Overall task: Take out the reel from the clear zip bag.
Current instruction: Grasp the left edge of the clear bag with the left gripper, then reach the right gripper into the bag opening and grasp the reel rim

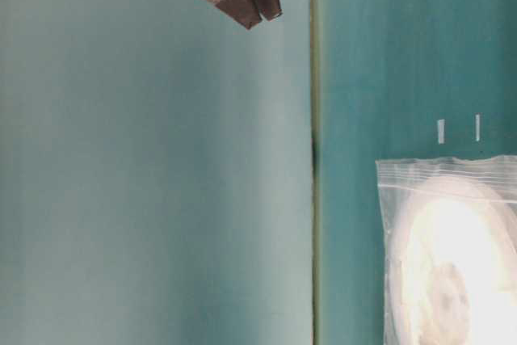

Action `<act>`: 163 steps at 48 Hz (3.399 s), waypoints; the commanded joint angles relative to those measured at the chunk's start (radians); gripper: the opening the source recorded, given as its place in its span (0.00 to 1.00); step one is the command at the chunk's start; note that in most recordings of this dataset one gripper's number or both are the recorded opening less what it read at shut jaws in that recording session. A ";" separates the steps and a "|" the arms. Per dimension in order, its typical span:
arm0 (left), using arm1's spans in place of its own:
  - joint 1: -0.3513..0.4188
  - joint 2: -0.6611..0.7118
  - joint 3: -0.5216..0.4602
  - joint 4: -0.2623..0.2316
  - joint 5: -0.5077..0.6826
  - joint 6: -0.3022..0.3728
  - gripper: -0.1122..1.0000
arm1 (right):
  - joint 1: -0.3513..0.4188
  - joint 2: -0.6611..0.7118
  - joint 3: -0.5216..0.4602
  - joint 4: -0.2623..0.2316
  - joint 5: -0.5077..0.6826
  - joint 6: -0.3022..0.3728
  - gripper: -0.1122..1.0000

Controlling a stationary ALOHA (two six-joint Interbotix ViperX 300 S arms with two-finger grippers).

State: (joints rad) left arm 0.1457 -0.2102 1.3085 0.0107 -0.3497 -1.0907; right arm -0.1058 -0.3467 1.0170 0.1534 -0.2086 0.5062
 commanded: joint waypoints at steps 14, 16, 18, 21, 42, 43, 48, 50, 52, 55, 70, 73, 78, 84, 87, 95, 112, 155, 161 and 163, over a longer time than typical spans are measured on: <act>-0.003 -0.005 -0.012 0.003 -0.003 0.011 0.21 | -0.002 0.014 -0.011 0.041 0.087 0.012 0.75; -0.002 -0.005 -0.012 0.003 -0.003 0.011 0.17 | -0.002 0.026 -0.012 0.055 0.094 0.012 0.75; -0.002 -0.005 -0.011 0.003 -0.002 0.011 0.14 | -0.002 0.041 -0.014 0.069 0.097 0.012 0.76; 0.000 -0.005 -0.011 0.003 -0.002 0.012 0.11 | -0.002 0.071 -0.017 0.091 0.095 0.012 0.77; 0.005 0.002 -0.020 0.003 -0.002 0.038 0.11 | -0.002 0.348 -0.198 0.124 0.094 0.015 0.79; 0.005 0.003 -0.020 0.002 -0.002 0.038 0.11 | -0.003 0.357 -0.207 0.130 0.094 0.017 0.80; 0.005 0.002 -0.015 0.002 -0.002 0.038 0.11 | -0.002 0.393 -0.247 0.187 0.095 0.026 0.85; 0.003 0.000 -0.014 0.003 -0.002 0.038 0.11 | -0.002 0.400 -0.255 0.201 0.094 0.037 0.88; 0.005 0.002 -0.011 0.002 -0.002 0.038 0.11 | 0.000 0.408 -0.261 0.212 0.097 0.046 0.91; 0.005 0.003 -0.006 0.003 -0.002 0.038 0.11 | 0.000 0.413 -0.262 0.212 0.098 0.061 0.92; 0.005 0.000 0.002 0.003 -0.002 0.038 0.11 | 0.000 0.491 -0.334 0.222 0.170 0.075 0.90; 0.003 0.000 0.003 0.002 -0.002 0.038 0.11 | 0.000 0.512 -0.365 0.222 0.181 0.075 0.90; 0.005 0.002 0.005 0.003 -0.002 0.038 0.11 | 0.000 0.531 -0.399 0.222 0.186 0.077 0.90; 0.005 0.003 0.009 0.002 -0.002 0.038 0.11 | 0.000 0.546 -0.430 0.222 0.190 0.080 0.90; 0.005 0.003 0.011 0.003 -0.002 0.038 0.11 | 0.002 0.554 -0.440 0.222 0.192 0.080 0.90; 0.005 0.003 0.014 0.003 -0.002 0.040 0.11 | 0.002 0.569 -0.460 0.222 0.192 0.080 0.90; 0.005 0.003 0.015 0.003 -0.003 0.041 0.11 | 0.011 0.600 -0.479 0.222 0.192 0.140 0.90; 0.005 0.005 0.011 0.002 -0.002 0.041 0.11 | 0.025 0.675 -0.560 0.222 0.190 0.163 0.90; 0.005 0.005 0.011 0.003 -0.002 0.041 0.11 | 0.026 0.672 -0.557 0.222 0.192 0.164 0.88; 0.005 0.005 0.011 0.002 -0.002 0.041 0.11 | 0.028 0.672 -0.557 0.222 0.192 0.164 0.87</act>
State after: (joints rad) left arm 0.1488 -0.2040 1.3269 0.0107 -0.3482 -1.0508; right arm -0.0859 0.3329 0.4725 0.3758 -0.0138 0.6611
